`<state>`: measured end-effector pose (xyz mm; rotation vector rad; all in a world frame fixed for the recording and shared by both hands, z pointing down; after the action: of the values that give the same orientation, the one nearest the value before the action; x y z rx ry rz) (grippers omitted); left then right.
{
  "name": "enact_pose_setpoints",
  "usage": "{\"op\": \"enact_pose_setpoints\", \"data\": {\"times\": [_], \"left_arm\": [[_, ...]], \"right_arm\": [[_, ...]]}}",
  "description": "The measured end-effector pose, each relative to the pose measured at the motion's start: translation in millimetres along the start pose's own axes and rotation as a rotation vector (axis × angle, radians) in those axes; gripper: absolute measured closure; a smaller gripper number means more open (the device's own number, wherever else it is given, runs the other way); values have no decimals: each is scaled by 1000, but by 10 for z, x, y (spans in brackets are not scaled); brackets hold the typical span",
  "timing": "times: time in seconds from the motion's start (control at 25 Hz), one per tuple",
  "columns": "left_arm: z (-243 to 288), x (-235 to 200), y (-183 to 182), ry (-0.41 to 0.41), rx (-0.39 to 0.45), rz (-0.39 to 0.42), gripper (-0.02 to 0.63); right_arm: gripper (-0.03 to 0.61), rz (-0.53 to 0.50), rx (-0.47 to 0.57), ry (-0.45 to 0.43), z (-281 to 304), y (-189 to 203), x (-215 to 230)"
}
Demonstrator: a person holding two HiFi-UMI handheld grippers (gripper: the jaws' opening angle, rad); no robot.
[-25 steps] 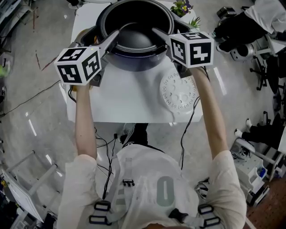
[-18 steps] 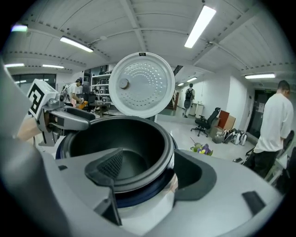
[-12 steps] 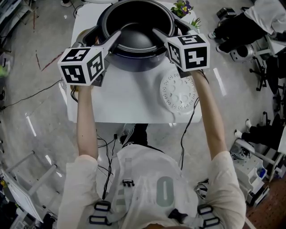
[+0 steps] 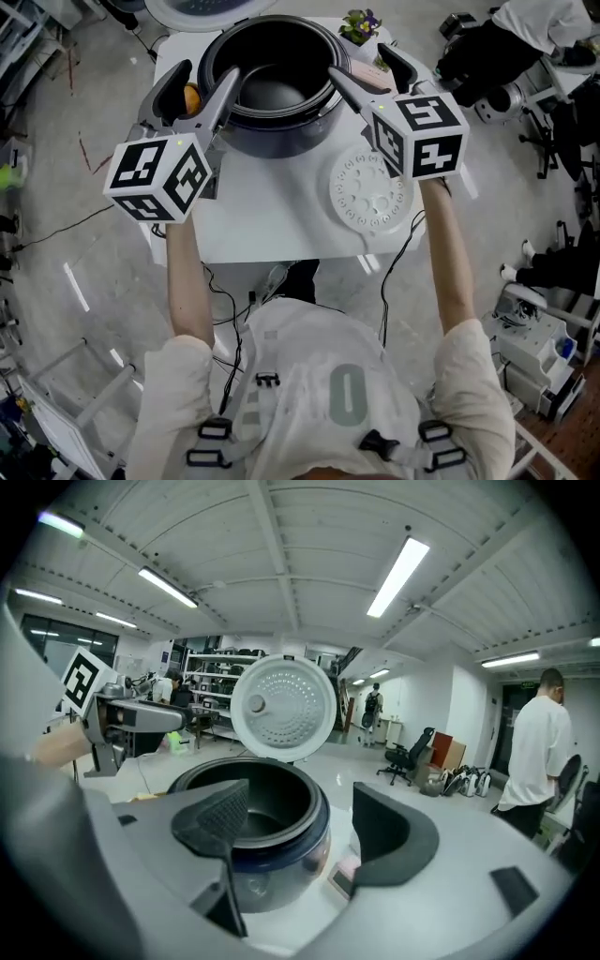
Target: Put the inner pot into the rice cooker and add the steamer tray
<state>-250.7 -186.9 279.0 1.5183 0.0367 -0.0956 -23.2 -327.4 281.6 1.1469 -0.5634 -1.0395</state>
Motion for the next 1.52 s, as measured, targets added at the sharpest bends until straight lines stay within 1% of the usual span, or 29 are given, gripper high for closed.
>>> {"op": "enact_pose_setpoints", "data": {"times": [0.08,0.2,0.32,0.4,0.44,0.52,0.6,0.68,0.76,0.84,0.96,1.04,1.12,1.24,1.32,1.52], "left_arm": [[-132,236,-50,26,36,2,318],[-270,658,16,111,36,18,318],[-283,1009,226,211,-14,11,318],[-254,1198,434,268,-65,-8,318],[-246,1284,545,286,-84,-19,318],[-229,1435,761,292,-95,-29,318],[-180,1557,976,289,-108,-7,318],[-127,1649,1211,304,-157,9,318],[-80,1706,1463,327,-224,-12,318],[-21,1731,1698,348,-293,-57,318],[86,1759,1981,380,-378,-135,318],[131,1802,2147,398,-429,-161,318],[143,1845,2295,409,-475,-157,319],[158,1870,2435,419,-518,-152,321],[173,1872,2494,425,-541,-154,322],[215,1907,2597,439,-582,-157,328]], "right_arm": [[235,-2,30,32,-287,6,36],[235,-14,27,109,-739,184,53],[235,-11,-14,185,-1084,464,36],[235,24,-47,221,-1254,706,8],[235,49,-63,237,-1331,840,-7],[235,102,-85,264,-1474,1107,-19],[241,150,-88,292,-1593,1363,1],[250,207,-106,312,-1673,1645,10],[250,266,-143,316,-1724,1941,-7],[250,311,-174,320,-1756,2190,-33],[250,388,-195,329,-1766,2477,-51],[250,431,-201,324,-1754,2652,-63],[250,458,-214,307,-1727,2819,-82],[250,517,-231,278,-1673,3003,-99],[250,551,-237,269,-1651,3079,-110],[250,595,-245,264,-1644,3198,-128]]}}
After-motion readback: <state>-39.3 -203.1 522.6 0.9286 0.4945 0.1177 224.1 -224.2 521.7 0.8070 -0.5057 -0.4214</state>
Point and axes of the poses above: the fingertips, and each gripper's own axes: z forward along the fingers, x to its right, y out of its underside, the point moved 9 cm from there along -z, backward along the fingers, and after that the axes turned 5 degrees about -y, right-handed, at the moved point
